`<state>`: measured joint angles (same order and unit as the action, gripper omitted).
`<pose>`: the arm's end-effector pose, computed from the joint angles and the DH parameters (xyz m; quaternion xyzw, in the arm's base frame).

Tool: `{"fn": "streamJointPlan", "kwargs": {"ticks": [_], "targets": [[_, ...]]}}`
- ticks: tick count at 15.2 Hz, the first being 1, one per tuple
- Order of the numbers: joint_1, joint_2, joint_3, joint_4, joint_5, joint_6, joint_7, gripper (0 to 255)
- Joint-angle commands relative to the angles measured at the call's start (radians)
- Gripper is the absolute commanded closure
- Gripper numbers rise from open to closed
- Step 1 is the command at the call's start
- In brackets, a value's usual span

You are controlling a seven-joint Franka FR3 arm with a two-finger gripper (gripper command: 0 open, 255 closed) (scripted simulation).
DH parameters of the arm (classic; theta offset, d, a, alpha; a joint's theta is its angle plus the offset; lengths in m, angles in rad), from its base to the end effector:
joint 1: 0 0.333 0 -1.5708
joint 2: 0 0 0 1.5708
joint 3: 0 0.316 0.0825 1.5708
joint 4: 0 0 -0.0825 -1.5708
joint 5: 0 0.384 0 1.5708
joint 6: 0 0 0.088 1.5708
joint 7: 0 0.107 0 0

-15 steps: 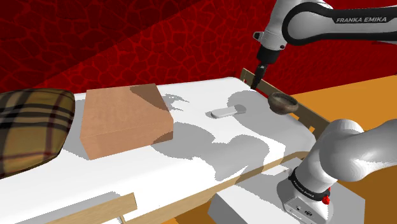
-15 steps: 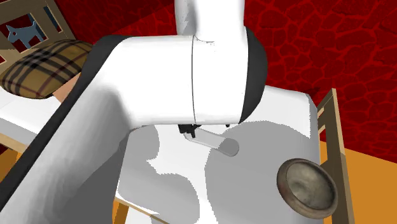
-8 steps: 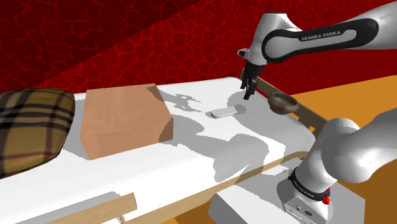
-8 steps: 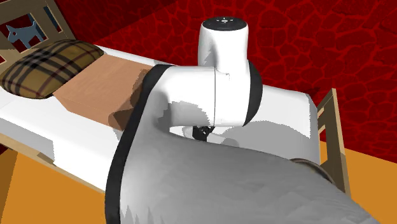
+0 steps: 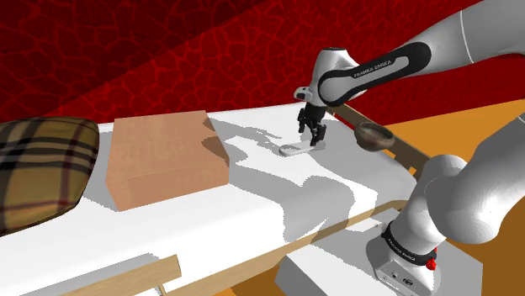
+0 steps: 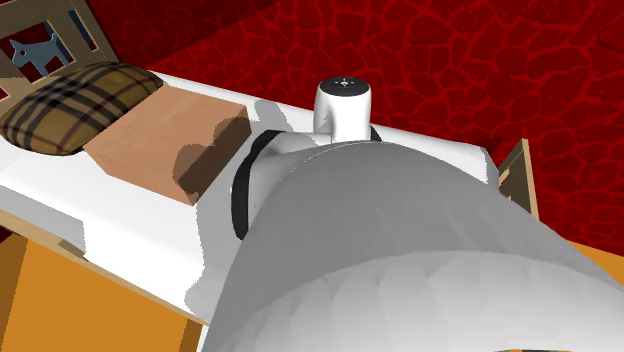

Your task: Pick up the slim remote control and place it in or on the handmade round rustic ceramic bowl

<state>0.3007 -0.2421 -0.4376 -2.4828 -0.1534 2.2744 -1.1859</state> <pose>0.4448 -0.0640 0.3716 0.8369 0.5472 0.0018 0.0113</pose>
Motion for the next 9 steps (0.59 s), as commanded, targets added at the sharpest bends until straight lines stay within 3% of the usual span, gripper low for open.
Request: {"fn": "streamJointPlan", "kwargs": {"ticks": [1,9], "targets": [[0.008,0.027,-0.007,-0.008,0.008,0.033,-0.030,0],[0.013,0.087,-0.019,-0.037,0.031,0.119,-0.048,0]]}}
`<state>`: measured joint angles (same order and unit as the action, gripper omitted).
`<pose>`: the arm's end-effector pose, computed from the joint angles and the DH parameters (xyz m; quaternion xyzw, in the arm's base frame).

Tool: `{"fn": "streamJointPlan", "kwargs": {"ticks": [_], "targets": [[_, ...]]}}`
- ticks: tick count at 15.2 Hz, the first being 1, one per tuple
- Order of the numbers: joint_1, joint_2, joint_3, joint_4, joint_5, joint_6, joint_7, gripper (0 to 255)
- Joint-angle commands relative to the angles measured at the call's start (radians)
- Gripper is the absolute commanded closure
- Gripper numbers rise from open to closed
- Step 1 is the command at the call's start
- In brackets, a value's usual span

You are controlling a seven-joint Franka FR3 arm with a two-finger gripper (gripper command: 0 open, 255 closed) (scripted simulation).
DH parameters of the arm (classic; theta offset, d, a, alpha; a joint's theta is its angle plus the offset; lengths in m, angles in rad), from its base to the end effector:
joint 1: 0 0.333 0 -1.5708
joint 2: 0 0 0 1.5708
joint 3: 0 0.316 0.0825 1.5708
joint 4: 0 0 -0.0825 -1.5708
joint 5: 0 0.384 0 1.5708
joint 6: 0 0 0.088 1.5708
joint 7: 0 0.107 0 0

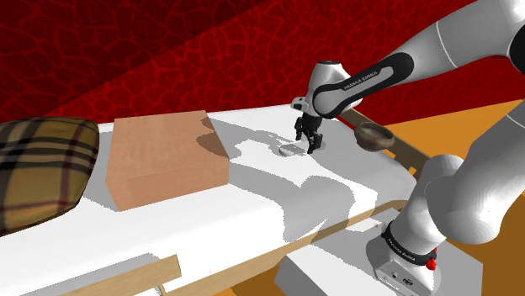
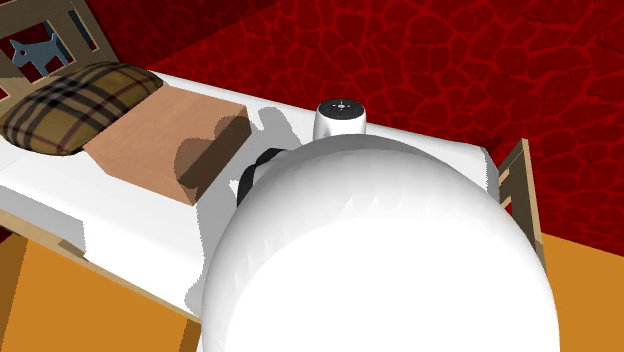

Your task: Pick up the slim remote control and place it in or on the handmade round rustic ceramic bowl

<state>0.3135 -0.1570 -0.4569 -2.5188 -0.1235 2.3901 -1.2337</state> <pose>0.4474 -0.0633 0.3313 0.8297 0.5581 0.0010 0.0110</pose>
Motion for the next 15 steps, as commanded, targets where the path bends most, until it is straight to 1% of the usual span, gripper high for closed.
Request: {"fn": "streamJointPlan", "kwargs": {"ticks": [1,5,6,15], "targets": [[0.000,0.002,0.000,-0.001,0.001,0.003,0.000,0],[0.000,0.002,0.000,-0.001,0.001,0.003,0.000,0],[0.000,0.002,0.000,-0.001,0.001,0.003,0.000,255],[0.000,0.002,0.000,-0.001,0.001,0.003,0.000,255]]}}
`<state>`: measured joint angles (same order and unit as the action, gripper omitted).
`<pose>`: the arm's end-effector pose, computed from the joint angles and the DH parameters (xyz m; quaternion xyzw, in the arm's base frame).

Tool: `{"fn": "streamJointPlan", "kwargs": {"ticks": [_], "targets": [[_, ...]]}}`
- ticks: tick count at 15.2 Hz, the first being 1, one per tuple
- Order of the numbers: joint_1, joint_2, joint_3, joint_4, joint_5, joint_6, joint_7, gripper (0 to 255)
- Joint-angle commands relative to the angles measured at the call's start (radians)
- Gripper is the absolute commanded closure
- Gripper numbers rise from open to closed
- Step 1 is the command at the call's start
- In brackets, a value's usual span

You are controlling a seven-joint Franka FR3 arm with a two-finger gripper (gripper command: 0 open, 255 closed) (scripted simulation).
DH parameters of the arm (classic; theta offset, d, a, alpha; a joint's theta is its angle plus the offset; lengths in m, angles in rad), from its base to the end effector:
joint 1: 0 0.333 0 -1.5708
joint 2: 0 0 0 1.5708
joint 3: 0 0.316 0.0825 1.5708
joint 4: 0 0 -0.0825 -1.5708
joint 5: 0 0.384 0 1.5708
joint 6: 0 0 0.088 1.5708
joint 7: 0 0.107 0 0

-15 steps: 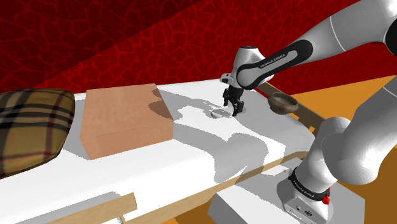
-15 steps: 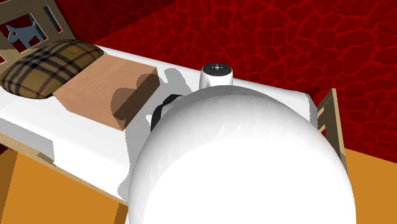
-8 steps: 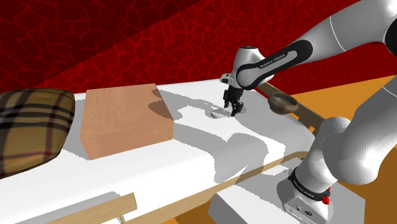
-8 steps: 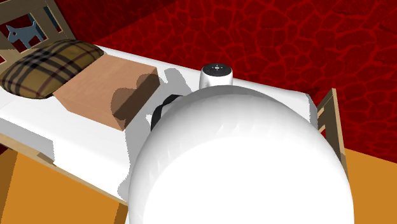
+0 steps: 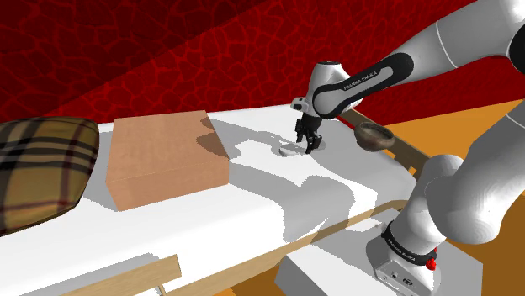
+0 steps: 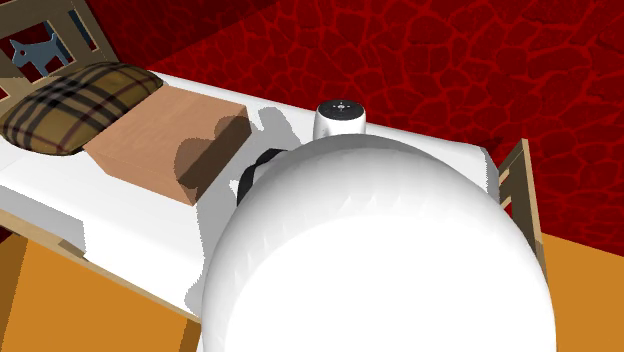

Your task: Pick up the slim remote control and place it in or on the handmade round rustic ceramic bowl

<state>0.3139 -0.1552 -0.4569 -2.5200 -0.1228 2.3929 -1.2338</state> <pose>0.4473 -0.0631 0.3303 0.8296 0.5582 0.0009 0.0110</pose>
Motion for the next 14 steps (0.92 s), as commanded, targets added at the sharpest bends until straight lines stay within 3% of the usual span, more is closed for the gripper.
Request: {"fn": "streamJointPlan", "kwargs": {"ticks": [1,14], "targets": [[-0.001,-0.011,0.002,0.005,-0.005,-0.015,0.004,255],[-0.010,-0.129,0.030,0.090,-0.038,-0.213,0.032,255]]}}
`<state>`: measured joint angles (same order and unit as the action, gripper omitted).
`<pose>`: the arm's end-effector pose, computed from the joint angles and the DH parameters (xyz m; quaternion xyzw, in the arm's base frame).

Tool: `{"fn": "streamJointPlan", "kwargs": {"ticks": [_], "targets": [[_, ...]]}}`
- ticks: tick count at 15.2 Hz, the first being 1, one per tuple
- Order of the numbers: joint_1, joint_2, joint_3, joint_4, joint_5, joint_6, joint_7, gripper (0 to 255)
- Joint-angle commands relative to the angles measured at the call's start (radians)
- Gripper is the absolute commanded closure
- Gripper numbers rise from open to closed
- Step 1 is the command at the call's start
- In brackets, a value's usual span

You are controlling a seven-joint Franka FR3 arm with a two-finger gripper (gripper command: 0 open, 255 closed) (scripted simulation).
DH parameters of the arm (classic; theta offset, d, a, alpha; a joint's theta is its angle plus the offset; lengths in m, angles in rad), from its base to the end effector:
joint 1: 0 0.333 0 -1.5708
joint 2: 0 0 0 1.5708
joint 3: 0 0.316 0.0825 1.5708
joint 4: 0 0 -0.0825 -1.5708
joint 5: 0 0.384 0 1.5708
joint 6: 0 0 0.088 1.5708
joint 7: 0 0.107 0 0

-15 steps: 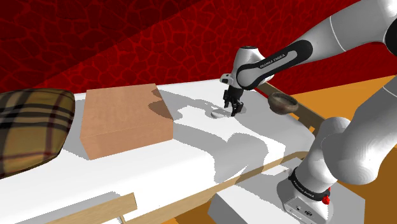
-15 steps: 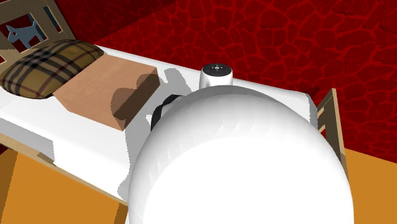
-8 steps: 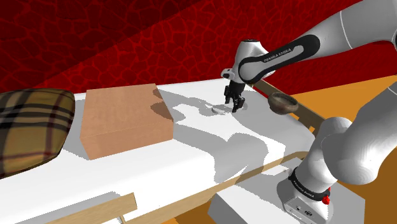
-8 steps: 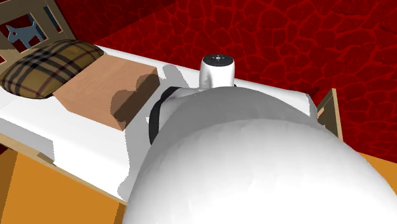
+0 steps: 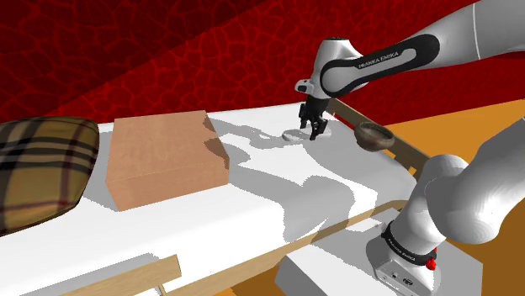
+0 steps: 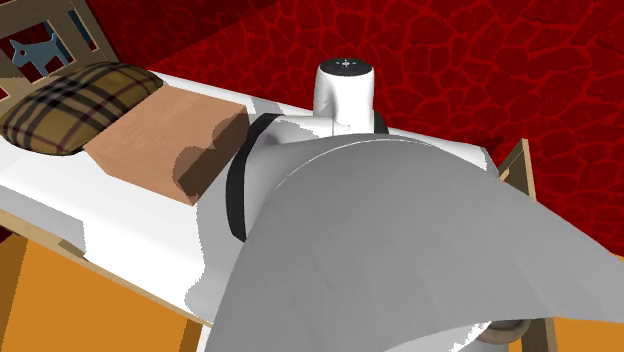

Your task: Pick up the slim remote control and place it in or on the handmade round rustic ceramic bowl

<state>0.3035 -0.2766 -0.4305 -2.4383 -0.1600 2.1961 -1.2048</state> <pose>0.4472 -0.0638 0.3986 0.8296 0.5582 0.0012 0.0111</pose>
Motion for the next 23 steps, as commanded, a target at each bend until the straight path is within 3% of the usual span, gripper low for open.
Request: {"fn": "streamJointPlan", "kwargs": {"ticks": [1,19,23], "targets": [[0.000,-0.015,0.005,0.017,-0.002,-0.031,0.004,255],[0.001,-0.093,0.039,0.187,-0.004,-0.278,0.012,255],[-0.047,-0.171,-0.007,0.135,-0.051,-0.293,-0.055,255]]}}
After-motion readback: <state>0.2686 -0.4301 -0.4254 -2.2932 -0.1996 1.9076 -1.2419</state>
